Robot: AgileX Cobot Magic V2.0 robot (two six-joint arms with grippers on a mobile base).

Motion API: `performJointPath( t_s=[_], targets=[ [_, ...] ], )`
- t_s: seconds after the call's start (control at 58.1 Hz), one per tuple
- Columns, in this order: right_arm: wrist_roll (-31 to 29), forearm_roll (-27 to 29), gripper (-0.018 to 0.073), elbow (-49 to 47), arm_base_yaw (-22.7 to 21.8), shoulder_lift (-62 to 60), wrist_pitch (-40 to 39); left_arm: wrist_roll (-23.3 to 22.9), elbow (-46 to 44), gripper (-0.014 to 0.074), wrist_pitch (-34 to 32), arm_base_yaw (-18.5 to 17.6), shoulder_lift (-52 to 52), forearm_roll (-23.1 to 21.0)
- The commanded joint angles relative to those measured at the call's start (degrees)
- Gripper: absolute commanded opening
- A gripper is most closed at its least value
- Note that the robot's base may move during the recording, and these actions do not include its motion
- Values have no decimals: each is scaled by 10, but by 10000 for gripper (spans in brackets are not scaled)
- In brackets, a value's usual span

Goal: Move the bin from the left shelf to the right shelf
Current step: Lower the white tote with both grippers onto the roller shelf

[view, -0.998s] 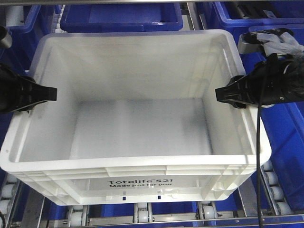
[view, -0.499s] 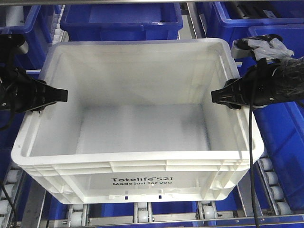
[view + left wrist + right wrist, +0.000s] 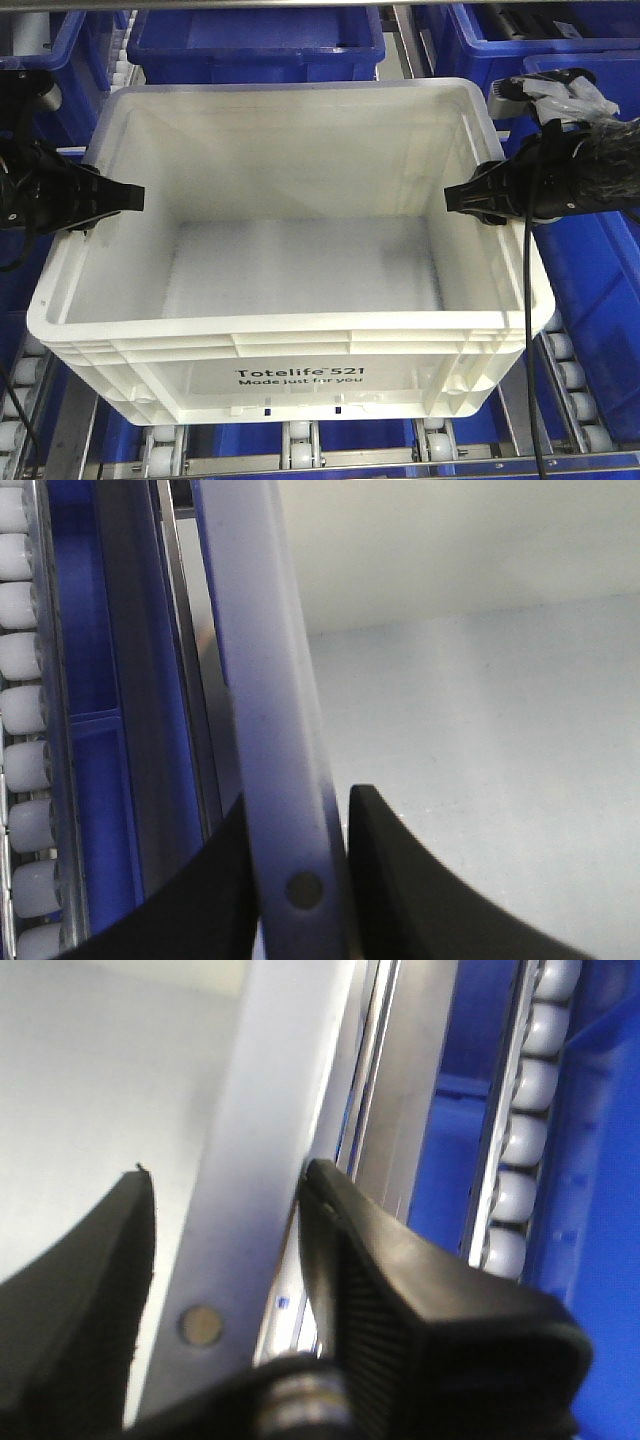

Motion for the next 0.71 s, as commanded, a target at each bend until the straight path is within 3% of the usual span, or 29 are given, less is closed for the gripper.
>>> performJointPath(
  t_s=[0.0,0.464,0.688],
  targets=[
    [-9,14,-4,-24,0,-22,-79,14,-21,-6,-54,-3,-16,-1],
    [-23,14,6,-24,0,-22,-79,14,-21,8,-53,-3,-16,-1],
    [-35,14,124,-24,0,-22,-79,14,-21,92,-63,-3,-16,0]
  ],
)
